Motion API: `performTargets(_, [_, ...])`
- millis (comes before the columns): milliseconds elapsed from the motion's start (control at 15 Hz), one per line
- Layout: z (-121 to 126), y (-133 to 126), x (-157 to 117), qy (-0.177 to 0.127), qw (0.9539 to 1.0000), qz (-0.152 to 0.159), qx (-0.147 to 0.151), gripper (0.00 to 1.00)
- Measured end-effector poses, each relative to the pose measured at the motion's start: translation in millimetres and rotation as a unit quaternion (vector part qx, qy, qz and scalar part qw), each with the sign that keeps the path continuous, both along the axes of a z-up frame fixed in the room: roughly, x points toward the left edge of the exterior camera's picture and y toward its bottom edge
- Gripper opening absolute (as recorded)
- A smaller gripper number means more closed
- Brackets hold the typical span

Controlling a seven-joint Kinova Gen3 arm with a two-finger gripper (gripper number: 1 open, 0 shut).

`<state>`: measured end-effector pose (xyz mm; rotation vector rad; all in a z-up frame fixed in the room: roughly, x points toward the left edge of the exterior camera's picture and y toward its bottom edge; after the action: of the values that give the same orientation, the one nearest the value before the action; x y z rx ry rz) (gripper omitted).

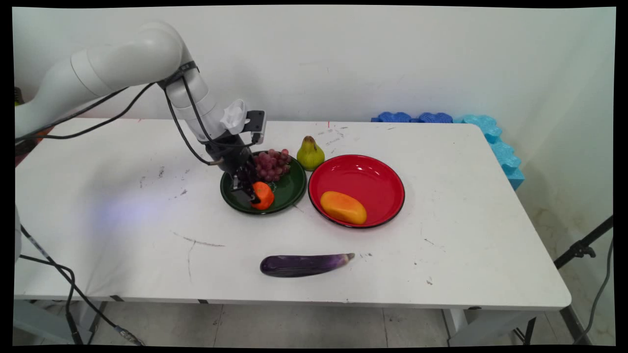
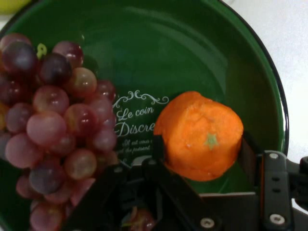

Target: Place the picked object on the table

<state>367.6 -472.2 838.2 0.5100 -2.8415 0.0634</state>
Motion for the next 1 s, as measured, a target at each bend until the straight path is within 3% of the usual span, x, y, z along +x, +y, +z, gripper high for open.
performTargets(600, [97.2, 27.3, -20.5, 0.032, 0.9986, 0.006, -0.042, 0.0])
performTargets(867, [119.1, 46.6, -41.3, 0.051, 0.9976, 0.009, -0.047, 0.0])
performTargets(1000, [118.3, 56.8, -52.5, 0.055, 0.9974, 0.012, -0.044, 0.0])
